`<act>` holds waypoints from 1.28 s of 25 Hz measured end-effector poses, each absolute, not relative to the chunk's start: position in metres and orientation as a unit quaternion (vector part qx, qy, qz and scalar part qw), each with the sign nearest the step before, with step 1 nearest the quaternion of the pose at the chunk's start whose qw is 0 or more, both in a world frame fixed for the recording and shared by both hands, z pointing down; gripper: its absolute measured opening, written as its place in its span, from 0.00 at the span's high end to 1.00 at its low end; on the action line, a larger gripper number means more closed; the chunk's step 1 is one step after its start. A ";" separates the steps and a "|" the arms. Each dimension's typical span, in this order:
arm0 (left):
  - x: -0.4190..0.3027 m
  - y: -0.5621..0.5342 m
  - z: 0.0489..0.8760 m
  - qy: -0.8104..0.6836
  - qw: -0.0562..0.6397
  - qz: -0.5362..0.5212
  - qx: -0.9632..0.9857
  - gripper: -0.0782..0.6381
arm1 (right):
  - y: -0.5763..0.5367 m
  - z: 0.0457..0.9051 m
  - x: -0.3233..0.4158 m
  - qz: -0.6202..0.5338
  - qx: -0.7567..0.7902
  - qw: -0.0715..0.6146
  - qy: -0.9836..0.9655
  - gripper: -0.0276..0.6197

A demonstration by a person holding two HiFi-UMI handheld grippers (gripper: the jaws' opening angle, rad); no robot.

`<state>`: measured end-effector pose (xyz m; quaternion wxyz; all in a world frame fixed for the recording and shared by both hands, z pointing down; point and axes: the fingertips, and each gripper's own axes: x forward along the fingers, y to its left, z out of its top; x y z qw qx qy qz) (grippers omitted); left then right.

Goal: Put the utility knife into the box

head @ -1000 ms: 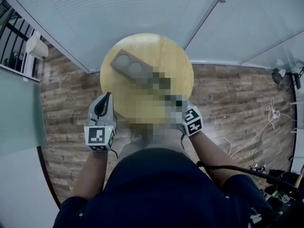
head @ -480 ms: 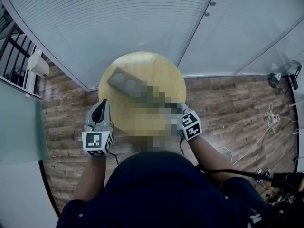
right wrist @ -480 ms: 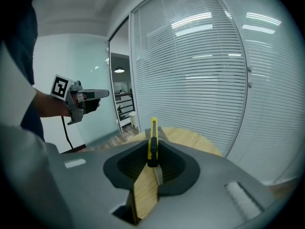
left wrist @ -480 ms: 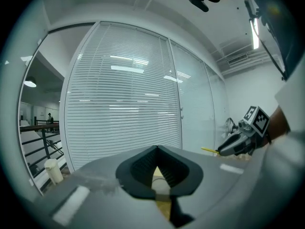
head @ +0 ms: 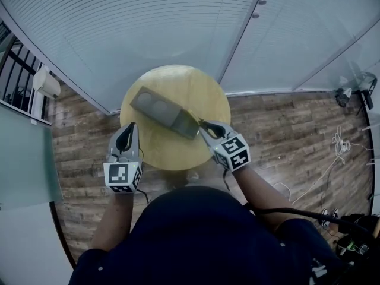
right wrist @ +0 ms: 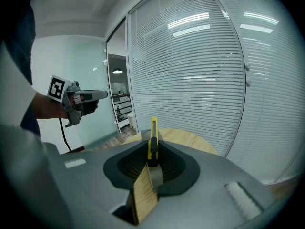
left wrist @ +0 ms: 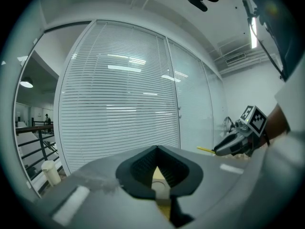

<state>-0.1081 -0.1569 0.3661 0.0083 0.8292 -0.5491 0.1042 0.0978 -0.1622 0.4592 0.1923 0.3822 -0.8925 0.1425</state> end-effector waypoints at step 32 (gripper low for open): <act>-0.098 -0.206 0.472 -0.526 0.075 0.159 0.832 0.89 | -0.202 0.577 0.083 0.164 0.357 0.249 -0.885 0.84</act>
